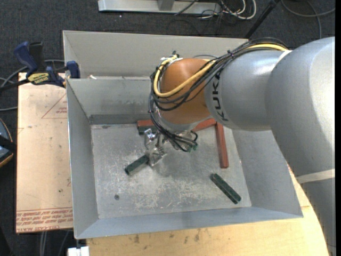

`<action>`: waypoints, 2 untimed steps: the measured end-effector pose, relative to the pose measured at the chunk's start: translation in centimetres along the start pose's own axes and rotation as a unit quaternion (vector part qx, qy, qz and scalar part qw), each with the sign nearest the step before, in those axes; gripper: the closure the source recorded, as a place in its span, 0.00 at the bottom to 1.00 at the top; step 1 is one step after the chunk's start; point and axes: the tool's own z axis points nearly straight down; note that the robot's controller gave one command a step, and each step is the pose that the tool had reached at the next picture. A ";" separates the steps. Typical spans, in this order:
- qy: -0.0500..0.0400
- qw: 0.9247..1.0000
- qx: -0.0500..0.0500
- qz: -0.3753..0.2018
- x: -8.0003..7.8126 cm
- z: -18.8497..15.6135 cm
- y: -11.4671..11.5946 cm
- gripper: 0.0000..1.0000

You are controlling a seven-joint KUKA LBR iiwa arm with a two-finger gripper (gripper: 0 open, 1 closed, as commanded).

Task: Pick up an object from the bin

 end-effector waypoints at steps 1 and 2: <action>0.006 1.000 -0.003 0.000 0.3 0.1 0.2 0.00; 0.003 1.000 -0.003 0.000 0.1 0.1 0.3 0.00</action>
Offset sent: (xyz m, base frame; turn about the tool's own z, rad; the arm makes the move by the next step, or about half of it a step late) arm 0.0000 0.0000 0.0000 0.0000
